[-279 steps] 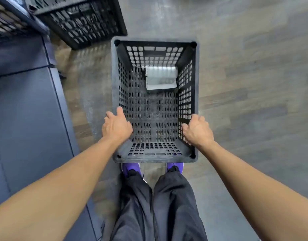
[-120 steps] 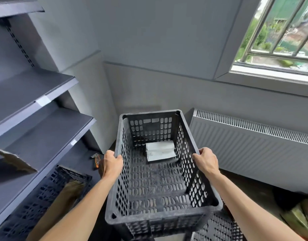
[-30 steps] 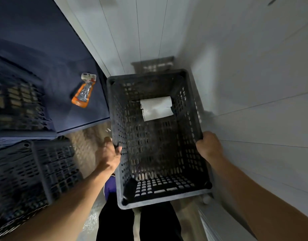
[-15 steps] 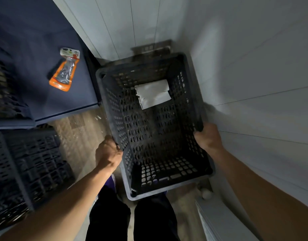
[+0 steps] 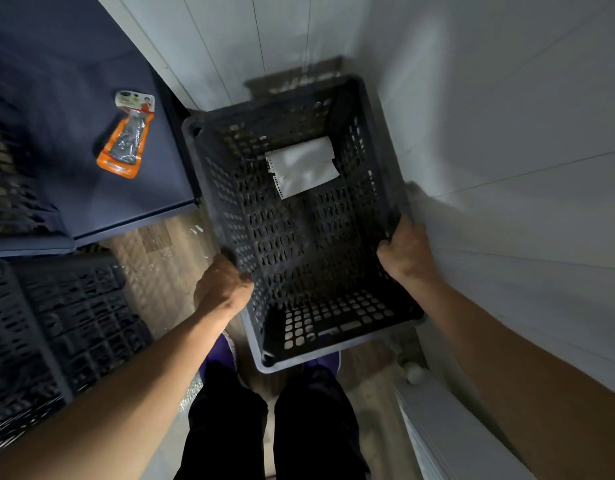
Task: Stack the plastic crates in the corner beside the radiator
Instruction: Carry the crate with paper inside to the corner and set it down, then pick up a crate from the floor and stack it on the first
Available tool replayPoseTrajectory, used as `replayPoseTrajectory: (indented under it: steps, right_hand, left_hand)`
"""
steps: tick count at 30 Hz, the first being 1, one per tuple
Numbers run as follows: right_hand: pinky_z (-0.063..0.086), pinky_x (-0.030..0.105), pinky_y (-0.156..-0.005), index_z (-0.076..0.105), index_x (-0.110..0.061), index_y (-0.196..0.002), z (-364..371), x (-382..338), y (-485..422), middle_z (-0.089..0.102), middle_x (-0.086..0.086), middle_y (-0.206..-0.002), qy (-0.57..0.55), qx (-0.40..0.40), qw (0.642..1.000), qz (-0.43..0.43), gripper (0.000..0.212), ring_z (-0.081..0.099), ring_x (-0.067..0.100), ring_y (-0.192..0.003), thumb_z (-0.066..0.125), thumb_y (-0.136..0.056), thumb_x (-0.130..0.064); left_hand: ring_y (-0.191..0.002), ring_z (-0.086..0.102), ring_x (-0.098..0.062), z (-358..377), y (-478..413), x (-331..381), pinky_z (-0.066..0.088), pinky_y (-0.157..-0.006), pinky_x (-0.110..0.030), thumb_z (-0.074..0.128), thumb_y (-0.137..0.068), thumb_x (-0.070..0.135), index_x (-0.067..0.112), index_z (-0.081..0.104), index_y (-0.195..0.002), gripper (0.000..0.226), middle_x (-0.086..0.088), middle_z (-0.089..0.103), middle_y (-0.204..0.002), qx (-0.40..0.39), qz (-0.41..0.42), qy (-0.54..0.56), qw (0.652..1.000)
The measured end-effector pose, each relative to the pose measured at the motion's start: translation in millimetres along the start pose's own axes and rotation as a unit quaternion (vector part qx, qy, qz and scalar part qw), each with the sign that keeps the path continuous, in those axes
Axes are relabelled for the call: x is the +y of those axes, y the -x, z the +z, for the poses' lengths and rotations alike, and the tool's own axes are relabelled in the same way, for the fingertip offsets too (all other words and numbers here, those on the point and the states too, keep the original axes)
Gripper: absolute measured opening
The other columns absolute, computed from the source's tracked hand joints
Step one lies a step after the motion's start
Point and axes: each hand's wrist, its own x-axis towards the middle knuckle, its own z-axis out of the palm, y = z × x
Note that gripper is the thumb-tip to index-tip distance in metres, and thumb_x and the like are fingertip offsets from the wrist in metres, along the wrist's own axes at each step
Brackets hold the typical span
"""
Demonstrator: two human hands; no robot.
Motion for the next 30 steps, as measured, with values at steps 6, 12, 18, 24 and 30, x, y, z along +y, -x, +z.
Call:
replayPoseTrajectory:
  steps: [6,12,18,24,30]
  right_hand:
    - [0.038,0.039,-0.103,0.038,-0.005,-0.14,5,2,42,0.034,0.019,-0.144,0.058,-0.008,0.997,-0.05,0.051,0.033,0.035,-0.131,0.052,-0.092,-0.018]
    - [0.043,0.033,-0.101,0.044,-0.015,-0.145,-11,1,87,0.045,0.011,-0.145,-0.018,-0.064,0.994,-0.088,0.047,0.05,0.023,-0.126,0.049,-0.098,-0.017]
    - [0.05,0.034,-0.093,0.048,-0.016,-0.14,-32,-7,133,0.054,0.011,-0.134,-0.077,-0.056,0.993,-0.071,0.042,0.058,0.022,-0.112,0.048,-0.098,-0.017]
    - [0.049,0.029,-0.087,0.05,-0.016,-0.14,-40,-24,184,0.059,0.009,-0.13,-0.124,-0.022,0.992,-0.01,0.041,0.06,0.024,-0.11,0.047,-0.099,-0.019]
    - [0.044,0.027,-0.093,0.054,-0.017,-0.136,-43,-37,255,0.062,0.01,-0.127,-0.224,0.002,0.972,0.074,0.04,0.06,0.028,-0.112,0.043,-0.097,-0.019]
  left_hand:
    - [-0.101,0.06,-0.031,0,50,4,0.054,-0.081,-0.039,0.059,-0.091,0.034,0.011,0.038,-0.133,0.052,-0.011,0.051,-0.121,-0.001,0.017,-0.031,0.999]
    - [-0.111,0.059,-0.027,-20,95,13,0.049,-0.089,-0.036,0.051,-0.095,0.039,0.014,0.043,-0.133,0.046,-0.009,0.055,-0.128,-0.009,0.071,-0.06,0.996]
    - [-0.112,0.059,-0.025,-48,131,23,0.046,-0.092,-0.034,0.05,-0.096,0.037,0.016,0.047,-0.131,0.04,-0.006,0.057,-0.129,0.012,0.128,-0.046,0.991]
    - [-0.114,0.059,-0.022,-72,154,35,0.05,-0.092,-0.037,0.053,-0.096,0.034,0.016,0.048,-0.133,0.041,-0.005,0.054,-0.132,-0.037,0.21,-0.014,0.977]
    - [-0.111,0.058,-0.025,-103,184,22,0.048,-0.088,-0.036,0.052,-0.095,0.032,0.017,0.049,-0.13,0.038,-0.006,0.057,-0.126,-0.071,0.301,-0.064,0.949]
